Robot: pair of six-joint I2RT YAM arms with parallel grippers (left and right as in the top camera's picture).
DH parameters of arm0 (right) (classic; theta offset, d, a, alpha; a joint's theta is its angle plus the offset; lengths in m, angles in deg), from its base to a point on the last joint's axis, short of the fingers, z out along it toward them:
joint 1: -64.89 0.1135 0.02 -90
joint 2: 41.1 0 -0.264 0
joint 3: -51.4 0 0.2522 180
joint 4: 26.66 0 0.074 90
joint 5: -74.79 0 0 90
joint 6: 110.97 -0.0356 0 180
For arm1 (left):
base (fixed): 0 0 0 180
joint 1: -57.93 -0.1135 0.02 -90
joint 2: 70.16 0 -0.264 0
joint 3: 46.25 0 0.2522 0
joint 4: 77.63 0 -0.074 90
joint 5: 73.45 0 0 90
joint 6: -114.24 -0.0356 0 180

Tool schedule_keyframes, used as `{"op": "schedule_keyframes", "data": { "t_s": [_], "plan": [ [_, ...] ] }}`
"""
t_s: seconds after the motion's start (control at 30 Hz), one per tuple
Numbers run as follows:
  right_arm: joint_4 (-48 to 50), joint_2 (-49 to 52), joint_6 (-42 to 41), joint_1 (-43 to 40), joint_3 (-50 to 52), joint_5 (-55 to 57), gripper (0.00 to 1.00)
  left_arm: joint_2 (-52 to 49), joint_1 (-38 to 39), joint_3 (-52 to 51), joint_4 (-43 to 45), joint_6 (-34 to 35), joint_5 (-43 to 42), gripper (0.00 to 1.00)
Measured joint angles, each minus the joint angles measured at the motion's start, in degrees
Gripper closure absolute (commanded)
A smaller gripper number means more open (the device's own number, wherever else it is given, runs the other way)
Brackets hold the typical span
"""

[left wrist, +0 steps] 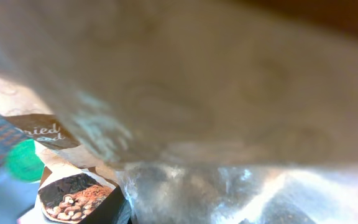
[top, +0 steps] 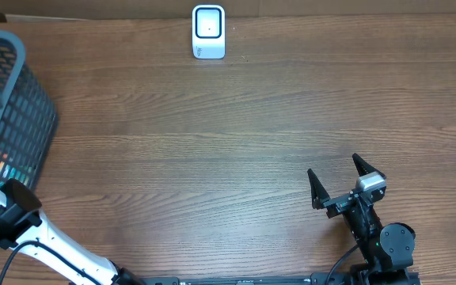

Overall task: Scan the item barcode
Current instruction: 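Carry the snack bag to the table centre and release it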

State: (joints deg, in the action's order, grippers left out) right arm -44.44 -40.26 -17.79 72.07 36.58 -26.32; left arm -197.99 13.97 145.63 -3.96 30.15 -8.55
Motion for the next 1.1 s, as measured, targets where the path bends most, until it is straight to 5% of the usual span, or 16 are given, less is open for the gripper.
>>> {"op": "schedule_keyframes", "data": {
  "t_s": [0.3,0.73,1.1],
  "plan": [
    [0.02,0.0,0.02,-0.02,0.0,0.0,0.0,0.72,0.17,-1.38,-3.04,0.15,8.22,0.96],
    [0.02,0.0,0.0,0.0,0.0,-0.02,0.0,0.7,0.15,-18.29,-1.57,0.13,12.52,0.96],
    [0.0,0.0,0.0,0.0,0.0,-0.02,0.0,1.81,0.07,-6.84,-0.81,0.13,-0.61,0.96]
  ]
}}
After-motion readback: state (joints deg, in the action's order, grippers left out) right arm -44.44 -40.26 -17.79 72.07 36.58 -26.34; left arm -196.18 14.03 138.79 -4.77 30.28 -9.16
